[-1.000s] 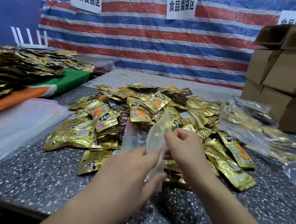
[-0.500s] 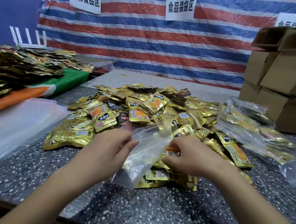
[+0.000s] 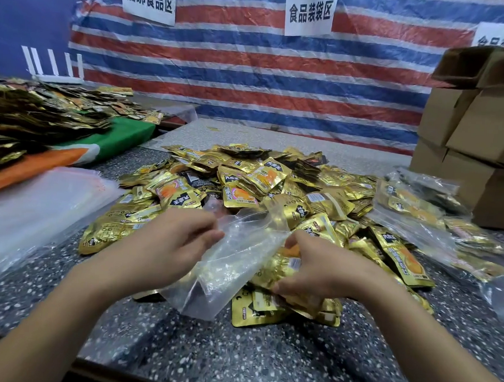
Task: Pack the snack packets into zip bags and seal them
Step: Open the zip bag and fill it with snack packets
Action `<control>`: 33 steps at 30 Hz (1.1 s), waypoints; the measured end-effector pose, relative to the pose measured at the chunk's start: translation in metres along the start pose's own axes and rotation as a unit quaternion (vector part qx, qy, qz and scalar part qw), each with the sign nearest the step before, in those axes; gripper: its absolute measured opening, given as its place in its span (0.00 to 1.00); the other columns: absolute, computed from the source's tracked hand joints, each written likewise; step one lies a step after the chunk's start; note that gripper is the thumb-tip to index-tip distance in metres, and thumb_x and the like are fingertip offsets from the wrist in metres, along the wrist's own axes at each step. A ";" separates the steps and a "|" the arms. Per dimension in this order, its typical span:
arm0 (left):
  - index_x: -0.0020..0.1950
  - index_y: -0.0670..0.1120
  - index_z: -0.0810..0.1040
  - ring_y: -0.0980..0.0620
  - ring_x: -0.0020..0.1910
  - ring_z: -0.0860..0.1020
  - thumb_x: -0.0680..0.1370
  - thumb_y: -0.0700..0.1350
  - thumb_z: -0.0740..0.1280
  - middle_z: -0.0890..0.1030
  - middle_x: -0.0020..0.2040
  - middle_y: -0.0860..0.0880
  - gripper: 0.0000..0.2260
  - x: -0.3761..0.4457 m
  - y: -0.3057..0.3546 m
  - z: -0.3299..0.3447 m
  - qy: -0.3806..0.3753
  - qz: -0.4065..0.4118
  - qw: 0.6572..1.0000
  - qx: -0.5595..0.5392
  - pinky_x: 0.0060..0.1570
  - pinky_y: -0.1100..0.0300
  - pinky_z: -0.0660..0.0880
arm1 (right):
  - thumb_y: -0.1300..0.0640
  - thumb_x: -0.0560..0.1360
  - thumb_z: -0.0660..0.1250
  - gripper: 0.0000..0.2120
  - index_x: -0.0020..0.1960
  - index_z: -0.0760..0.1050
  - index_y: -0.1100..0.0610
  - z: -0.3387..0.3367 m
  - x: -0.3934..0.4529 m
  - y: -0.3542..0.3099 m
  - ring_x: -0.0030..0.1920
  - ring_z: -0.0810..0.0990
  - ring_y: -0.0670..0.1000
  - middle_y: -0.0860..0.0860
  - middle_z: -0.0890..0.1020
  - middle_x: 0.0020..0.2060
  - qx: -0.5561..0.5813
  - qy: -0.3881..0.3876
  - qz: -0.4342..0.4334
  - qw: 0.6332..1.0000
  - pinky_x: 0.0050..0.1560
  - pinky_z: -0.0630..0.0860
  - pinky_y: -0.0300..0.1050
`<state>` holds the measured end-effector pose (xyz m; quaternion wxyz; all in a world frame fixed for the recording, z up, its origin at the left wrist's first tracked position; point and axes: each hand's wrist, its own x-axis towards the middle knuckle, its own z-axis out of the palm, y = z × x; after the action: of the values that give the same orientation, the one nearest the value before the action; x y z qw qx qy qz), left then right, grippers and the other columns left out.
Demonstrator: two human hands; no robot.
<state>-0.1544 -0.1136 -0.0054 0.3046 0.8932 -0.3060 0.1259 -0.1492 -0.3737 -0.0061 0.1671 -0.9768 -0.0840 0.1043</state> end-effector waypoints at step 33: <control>0.34 0.48 0.75 0.57 0.33 0.74 0.75 0.51 0.62 0.75 0.31 0.53 0.12 0.030 0.022 0.022 -0.008 0.067 0.996 -0.057 0.31 0.67 0.66 | 0.55 0.70 0.71 0.22 0.63 0.74 0.56 -0.045 -0.018 0.002 0.49 0.86 0.55 0.54 0.87 0.49 0.514 0.135 -0.192 0.825 0.44 0.83 0.47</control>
<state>-0.1439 -0.1553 -0.0003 0.3434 0.8529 -0.3741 0.1214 -0.1563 -0.3928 0.0377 0.6712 -0.7182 -0.1804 -0.0343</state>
